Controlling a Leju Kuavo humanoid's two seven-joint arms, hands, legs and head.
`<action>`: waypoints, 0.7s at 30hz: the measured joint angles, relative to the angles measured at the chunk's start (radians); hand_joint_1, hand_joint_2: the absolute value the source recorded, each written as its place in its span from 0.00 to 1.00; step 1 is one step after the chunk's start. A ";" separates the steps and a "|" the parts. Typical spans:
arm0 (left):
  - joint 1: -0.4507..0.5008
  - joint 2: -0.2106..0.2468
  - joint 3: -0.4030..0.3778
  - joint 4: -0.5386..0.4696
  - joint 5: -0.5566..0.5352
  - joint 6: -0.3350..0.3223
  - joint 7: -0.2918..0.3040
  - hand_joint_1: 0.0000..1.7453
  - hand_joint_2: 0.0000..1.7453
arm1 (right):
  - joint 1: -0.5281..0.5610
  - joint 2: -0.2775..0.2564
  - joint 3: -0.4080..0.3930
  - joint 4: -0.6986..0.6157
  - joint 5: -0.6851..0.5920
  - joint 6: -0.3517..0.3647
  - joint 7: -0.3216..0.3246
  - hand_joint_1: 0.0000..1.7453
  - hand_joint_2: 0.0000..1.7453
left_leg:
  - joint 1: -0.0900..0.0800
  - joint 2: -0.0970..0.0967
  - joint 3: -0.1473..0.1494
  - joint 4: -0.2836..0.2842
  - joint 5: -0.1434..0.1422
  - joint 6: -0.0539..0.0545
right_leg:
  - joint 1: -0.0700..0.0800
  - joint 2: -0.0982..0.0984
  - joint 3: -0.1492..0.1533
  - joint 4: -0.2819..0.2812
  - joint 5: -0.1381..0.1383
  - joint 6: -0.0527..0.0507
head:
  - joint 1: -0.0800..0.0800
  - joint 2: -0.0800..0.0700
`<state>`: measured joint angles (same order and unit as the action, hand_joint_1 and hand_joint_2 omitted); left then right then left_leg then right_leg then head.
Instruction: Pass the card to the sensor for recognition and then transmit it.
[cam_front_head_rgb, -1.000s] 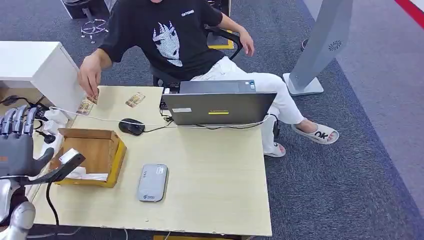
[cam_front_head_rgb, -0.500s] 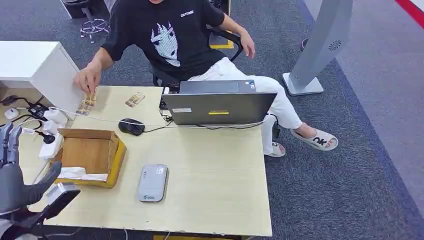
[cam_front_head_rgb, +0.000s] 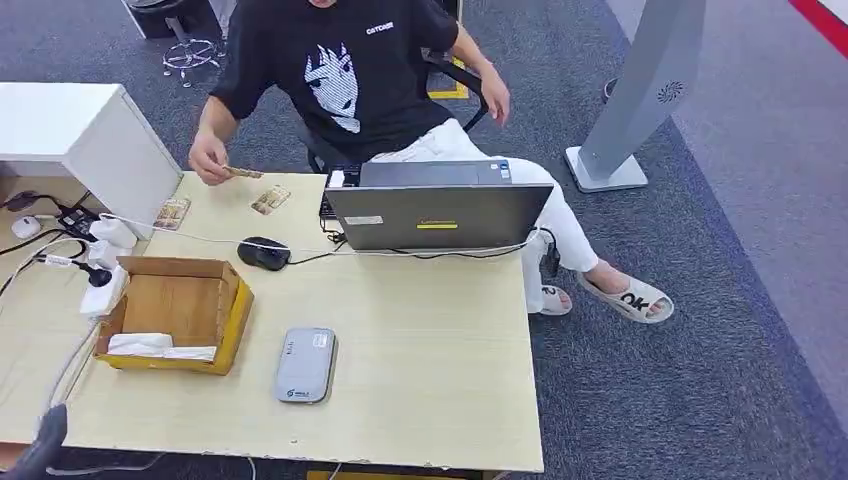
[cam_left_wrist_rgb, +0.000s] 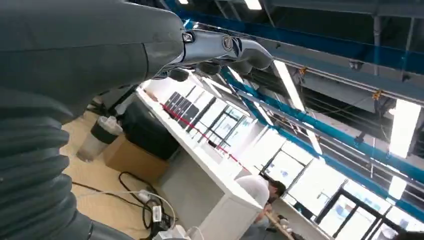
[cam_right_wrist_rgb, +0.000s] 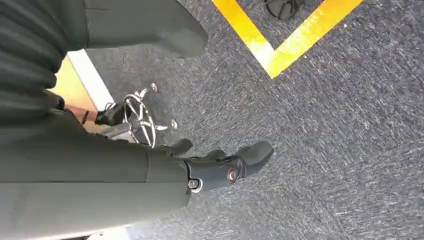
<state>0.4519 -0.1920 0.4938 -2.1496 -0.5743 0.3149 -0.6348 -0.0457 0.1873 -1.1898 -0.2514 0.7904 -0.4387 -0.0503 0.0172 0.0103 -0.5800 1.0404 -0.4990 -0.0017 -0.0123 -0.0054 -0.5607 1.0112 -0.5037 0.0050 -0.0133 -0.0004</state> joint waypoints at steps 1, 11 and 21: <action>-0.005 -0.022 0.038 -0.002 0.027 -0.017 -0.003 0.00 1.00 | 0.000 0.002 -0.004 -0.001 0.002 -0.001 -0.002 0.00 1.00 | 0.000 0.000 0.000 0.000 0.000 0.000 | 0.000 0.000 0.000 0.000 0.000 0.000 | 0.000 0.000; -0.040 -0.127 0.349 0.050 0.221 0.038 0.095 0.00 1.00 | 0.000 0.011 -0.032 -0.007 0.029 -0.015 -0.024 0.00 1.00 | 0.000 -0.001 0.001 0.000 0.000 0.000 | 0.000 0.000 0.000 0.000 0.000 0.000 | -0.001 0.000; -0.054 -0.148 0.439 0.113 0.235 0.048 0.093 0.00 1.00 | 0.000 0.011 -0.035 -0.008 0.033 -0.019 -0.028 0.00 1.00 | 0.000 -0.002 0.001 0.000 0.000 0.000 | 0.000 -0.001 0.001 0.000 0.000 0.000 | 0.000 0.000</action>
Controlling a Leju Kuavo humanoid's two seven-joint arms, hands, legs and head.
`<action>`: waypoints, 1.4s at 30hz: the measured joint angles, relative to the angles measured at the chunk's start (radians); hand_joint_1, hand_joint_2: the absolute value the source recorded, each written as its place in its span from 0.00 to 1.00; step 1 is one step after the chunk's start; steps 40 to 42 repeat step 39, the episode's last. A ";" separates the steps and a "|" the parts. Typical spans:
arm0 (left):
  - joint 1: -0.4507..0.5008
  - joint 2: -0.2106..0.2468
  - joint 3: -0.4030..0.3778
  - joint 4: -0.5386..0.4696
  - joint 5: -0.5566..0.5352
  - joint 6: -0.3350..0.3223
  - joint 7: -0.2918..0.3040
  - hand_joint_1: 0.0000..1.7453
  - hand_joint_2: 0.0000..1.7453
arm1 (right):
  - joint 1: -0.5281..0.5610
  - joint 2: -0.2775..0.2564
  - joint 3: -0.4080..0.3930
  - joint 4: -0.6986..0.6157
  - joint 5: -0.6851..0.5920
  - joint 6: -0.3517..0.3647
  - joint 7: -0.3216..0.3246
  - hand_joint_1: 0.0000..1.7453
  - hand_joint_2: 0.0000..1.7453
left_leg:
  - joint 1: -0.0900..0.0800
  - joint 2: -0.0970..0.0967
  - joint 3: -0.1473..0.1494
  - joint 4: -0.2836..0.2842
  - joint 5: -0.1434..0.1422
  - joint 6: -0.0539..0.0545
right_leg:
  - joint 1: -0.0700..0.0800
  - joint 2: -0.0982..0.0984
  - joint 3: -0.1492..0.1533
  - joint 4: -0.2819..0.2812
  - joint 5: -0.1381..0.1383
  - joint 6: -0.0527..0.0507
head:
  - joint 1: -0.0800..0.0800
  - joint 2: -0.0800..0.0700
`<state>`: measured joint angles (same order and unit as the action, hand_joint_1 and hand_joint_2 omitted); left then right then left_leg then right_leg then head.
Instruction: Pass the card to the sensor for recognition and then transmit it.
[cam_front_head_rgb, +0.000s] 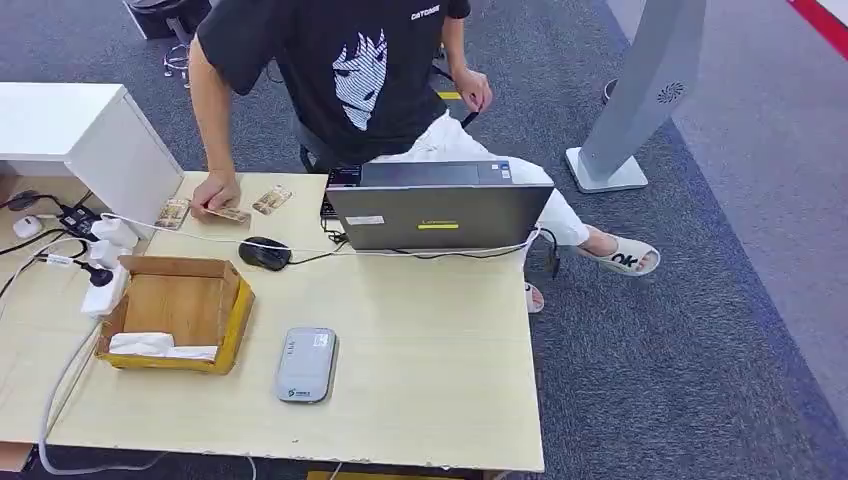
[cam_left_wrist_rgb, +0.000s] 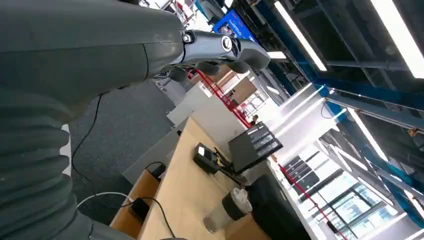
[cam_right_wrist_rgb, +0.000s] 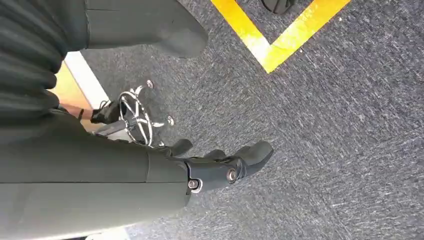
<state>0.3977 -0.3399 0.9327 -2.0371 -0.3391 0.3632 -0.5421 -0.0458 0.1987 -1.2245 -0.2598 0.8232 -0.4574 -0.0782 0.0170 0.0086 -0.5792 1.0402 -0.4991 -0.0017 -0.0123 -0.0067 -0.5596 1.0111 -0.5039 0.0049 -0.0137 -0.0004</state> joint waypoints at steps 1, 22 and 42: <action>0.000 0.000 0.001 0.002 0.000 0.000 0.000 0.00 1.00 | 0.000 0.000 0.000 0.000 0.000 0.000 0.000 0.00 1.00 | 0.000 0.000 0.000 0.000 0.000 0.000 | 0.000 0.000 0.000 0.000 0.000 0.000 | 0.000 0.000; -0.043 -0.015 0.008 0.340 0.109 0.268 0.249 0.00 1.00 | -0.007 0.007 -0.025 -0.005 0.021 -0.007 -0.026 0.00 1.00 | 0.000 -0.002 0.001 0.000 0.000 0.000 | 0.000 -0.002 0.002 0.000 0.000 0.000 | 0.000 0.000; -0.396 0.132 0.368 1.467 -0.220 0.176 0.383 0.00 1.00 | -0.012 -0.001 -0.025 -0.004 0.111 -0.004 -0.035 0.00 1.00 | -0.002 -0.004 0.003 0.000 0.001 0.001 | -0.001 -0.004 0.004 0.000 0.000 0.000 | -0.001 0.000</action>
